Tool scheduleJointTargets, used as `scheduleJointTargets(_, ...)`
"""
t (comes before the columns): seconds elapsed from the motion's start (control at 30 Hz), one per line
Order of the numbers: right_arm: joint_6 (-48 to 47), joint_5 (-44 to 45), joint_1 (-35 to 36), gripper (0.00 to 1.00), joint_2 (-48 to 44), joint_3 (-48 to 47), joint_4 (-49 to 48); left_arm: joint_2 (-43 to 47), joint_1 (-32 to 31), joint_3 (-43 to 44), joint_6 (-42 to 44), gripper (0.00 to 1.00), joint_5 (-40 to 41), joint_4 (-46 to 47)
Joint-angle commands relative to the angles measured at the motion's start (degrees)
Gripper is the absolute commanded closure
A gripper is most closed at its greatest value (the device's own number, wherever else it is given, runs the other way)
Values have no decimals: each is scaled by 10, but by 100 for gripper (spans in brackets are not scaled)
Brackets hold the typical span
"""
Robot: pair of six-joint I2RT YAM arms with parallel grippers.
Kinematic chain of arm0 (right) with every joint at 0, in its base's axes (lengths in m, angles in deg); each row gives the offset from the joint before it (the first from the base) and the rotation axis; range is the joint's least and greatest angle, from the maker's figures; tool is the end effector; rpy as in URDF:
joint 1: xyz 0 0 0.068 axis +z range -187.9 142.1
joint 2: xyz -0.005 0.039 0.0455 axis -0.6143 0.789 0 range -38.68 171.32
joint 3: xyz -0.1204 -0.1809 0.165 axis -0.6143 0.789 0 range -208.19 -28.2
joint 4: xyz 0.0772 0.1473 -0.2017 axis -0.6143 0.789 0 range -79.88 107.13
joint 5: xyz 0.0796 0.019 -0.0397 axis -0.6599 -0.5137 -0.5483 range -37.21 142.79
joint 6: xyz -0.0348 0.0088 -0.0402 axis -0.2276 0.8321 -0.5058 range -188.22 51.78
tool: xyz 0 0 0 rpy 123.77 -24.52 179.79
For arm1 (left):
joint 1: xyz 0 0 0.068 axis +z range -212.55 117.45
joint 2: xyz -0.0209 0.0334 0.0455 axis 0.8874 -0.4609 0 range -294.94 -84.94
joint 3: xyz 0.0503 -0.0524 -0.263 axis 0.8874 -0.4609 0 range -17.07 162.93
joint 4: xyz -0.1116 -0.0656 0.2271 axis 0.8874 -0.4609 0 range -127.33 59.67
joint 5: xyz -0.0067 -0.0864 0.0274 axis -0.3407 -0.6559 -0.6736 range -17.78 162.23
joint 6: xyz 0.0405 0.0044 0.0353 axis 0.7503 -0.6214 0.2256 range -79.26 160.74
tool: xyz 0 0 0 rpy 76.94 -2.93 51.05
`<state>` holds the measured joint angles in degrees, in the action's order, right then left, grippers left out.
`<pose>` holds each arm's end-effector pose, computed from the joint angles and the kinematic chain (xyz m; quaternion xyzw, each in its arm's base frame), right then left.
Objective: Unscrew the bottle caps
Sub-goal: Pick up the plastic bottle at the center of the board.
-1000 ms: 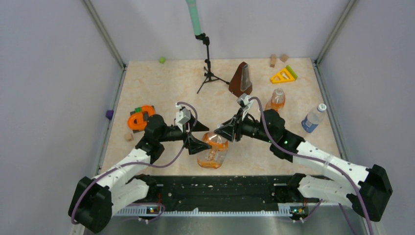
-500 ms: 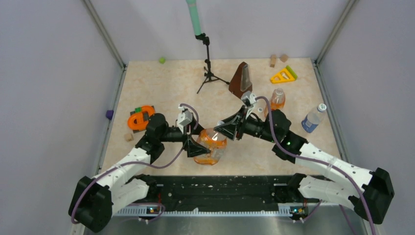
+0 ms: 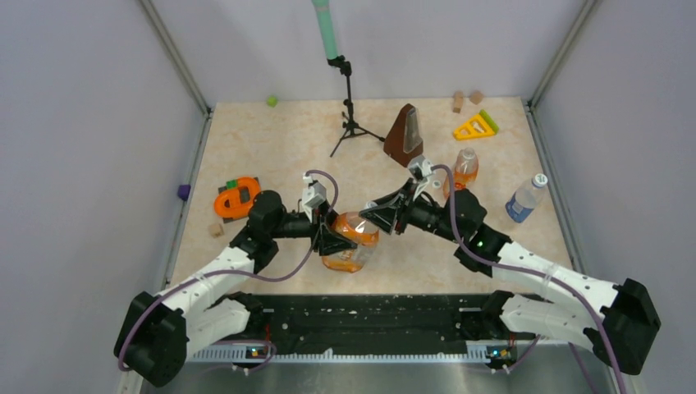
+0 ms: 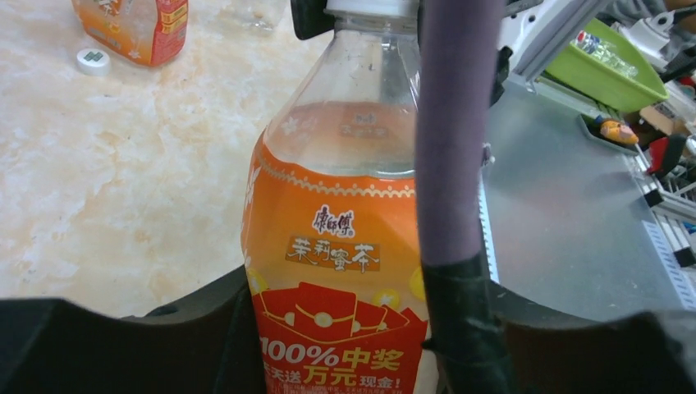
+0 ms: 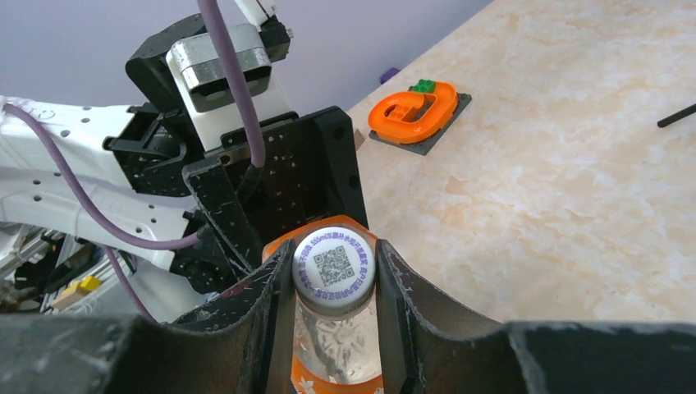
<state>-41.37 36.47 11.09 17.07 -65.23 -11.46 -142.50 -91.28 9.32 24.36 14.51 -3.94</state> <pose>0.1439 0.1806 0.3154 -0.2320 0.6498 0.5180 0.5057 0.1712 -0.1281 0.2532 0.3942 0.6057 -0.5554 0.4114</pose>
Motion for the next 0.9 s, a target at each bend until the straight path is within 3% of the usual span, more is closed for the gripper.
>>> scheduleJointTargets(0.0,33,-1,8,98,-15,18,-65,-3,-1,23,11,57,18,-7)
scheduleJointTargets(0.1,36,7,8,98,-17,25,-62,3,-1,24,16,73,28,-16)
scheduleJointTargets(0.23,41,8,8,94,-16,33,-51,12,-1,35,44,77,43,-57)
scheduleJointTargets(0.37,43,17,8,77,-16,37,-21,24,-3,52,95,88,77,-128)
scheduleJointTargets(0.4,43,20,8,73,-18,37,-11,27,-5,57,107,97,92,-147)
scheduleJointTargets(0.43,42,29,8,65,-21,37,1,30,-8,62,120,100,116,-171)
scheduleJointTargets(0.53,42,55,7,44,-35,34,35,32,-21,78,172,100,161,-227)
scheduleJointTargets(0.6,40,65,7,37,-48,32,56,26,-33,94,203,100,200,-271)
scheduleJointTargets(0.73,39,80,3,33,-69,22,108,16,-69,133,268,100,290,-372)
scheduleJointTargets(0.87,48,81,-5,33,-90,24,141,30,-103,140,324,100,344,-394)
